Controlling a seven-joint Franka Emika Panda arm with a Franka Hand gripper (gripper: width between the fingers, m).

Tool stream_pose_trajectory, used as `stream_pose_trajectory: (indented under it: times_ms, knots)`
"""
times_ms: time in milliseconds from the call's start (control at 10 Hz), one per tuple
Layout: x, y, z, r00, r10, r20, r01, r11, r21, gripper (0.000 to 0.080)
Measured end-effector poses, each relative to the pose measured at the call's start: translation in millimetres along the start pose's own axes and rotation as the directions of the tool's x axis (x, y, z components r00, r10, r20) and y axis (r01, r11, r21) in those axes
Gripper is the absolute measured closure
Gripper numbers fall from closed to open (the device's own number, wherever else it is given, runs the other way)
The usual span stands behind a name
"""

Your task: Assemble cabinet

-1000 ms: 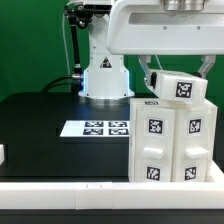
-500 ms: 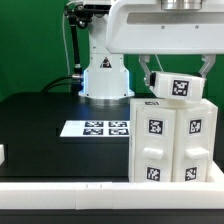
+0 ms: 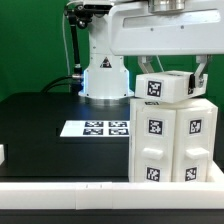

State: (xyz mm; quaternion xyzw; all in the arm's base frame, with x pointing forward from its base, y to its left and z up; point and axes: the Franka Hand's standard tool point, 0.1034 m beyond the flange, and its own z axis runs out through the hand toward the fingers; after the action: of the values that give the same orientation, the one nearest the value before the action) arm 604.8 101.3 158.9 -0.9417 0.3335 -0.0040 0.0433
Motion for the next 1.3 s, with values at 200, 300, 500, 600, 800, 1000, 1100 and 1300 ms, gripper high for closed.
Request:
stream_pose_trajectory:
  times_ms: [200, 300, 500, 600, 800, 1000, 1100, 1300]
  knots:
    - [0.0, 0.0, 0.1, 0.992, 0.127, 0.000, -0.127, 0.992, 0.000, 0.0249]
    - [-0.1, -0.1, 0.1, 0.981, 0.193, 0.001, -0.193, 0.981, 0.001, 0.0249]
    - [1.8, 2.0, 0.7, 0.910, 0.414, 0.008, -0.414, 0.910, 0.023, 0.0249]
    - [1.9, 2.8, 0.7, 0.860, 0.509, 0.024, -0.510, 0.860, 0.036, 0.0249]
    - [5.2, 1.4, 1.6, 0.716, 0.696, 0.064, -0.698, 0.711, 0.077, 0.0249]
    - [5.3, 0.8, 1.3, 0.644, 0.762, 0.076, -0.765, 0.639, 0.072, 0.0249]
    - [5.5, 0.9, 1.3, 0.603, 0.793, 0.080, -0.797, 0.600, 0.069, 0.0249]
    - [7.1, 0.8, 1.3, 0.499, 0.862, 0.092, -0.867, 0.495, 0.064, 0.0249]
